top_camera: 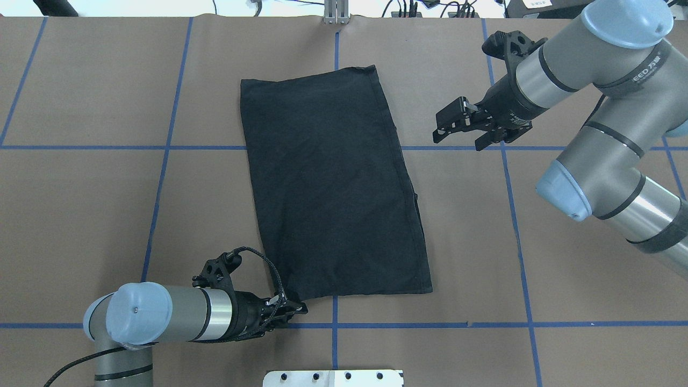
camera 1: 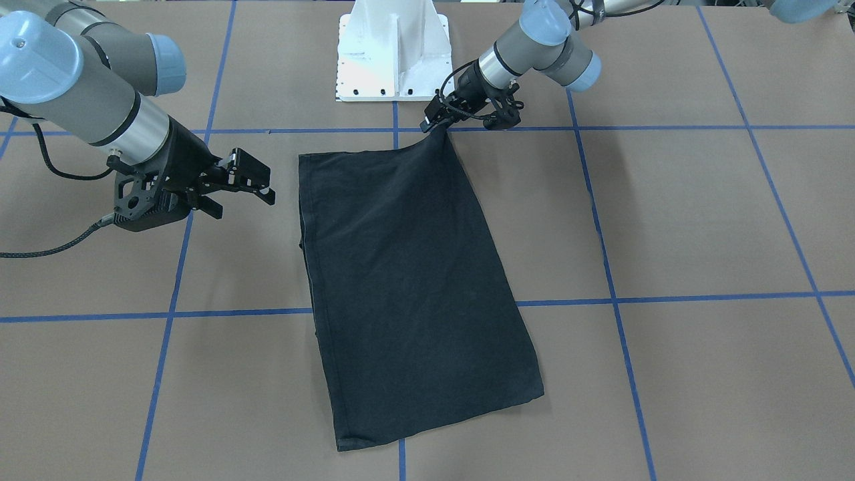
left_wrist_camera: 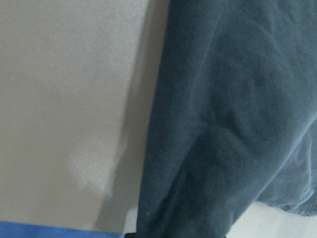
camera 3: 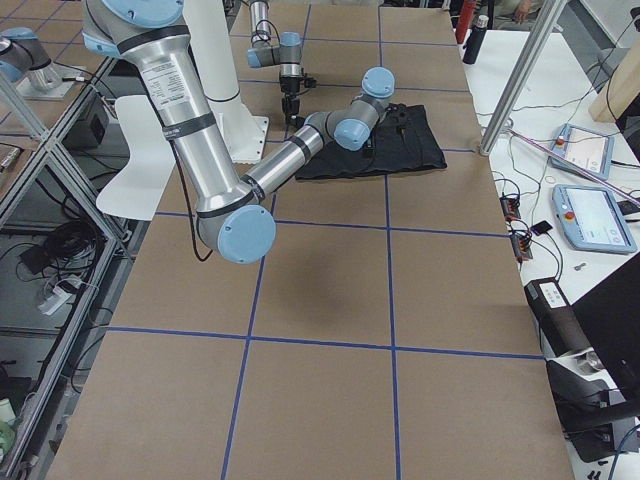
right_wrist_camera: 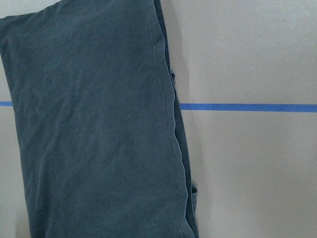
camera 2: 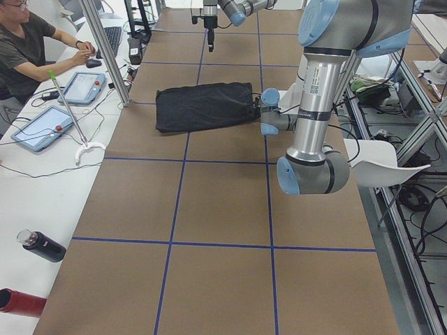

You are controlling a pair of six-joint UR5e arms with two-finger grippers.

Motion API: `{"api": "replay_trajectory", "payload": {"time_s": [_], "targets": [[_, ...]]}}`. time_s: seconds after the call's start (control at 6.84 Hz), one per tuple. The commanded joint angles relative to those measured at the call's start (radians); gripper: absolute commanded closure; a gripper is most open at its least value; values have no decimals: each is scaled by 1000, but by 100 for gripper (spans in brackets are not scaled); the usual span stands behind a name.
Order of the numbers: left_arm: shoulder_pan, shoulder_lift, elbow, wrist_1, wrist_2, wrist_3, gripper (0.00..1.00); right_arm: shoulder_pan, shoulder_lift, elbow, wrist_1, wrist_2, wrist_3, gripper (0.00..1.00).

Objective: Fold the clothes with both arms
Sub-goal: 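Close the left gripper on the near corner of the shirt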

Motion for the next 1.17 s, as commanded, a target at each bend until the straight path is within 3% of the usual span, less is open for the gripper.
{"api": "replay_trajectory", "payload": {"time_s": [0.0, 0.59, 0.73, 0.88, 1.02], "targets": [[-3, -1, 3, 0, 0, 1, 39, 0, 0, -2, 0, 0, -1, 0], [-13, 1, 3, 2, 0, 1, 39, 0, 0, -2, 0, 0, -1, 0], [-19, -1, 2, 2, -2, 1, 45, 0, 0, 0, 0, 0, -1, 0], [-21, -1, 0, 2, 0, 1, 67, 0, 0, 0, 0, 0, -1, 0], [-21, 4, -6, 14, 0, 0, 100, 0, 0, 1, 0, 0, -1, 0]]}}
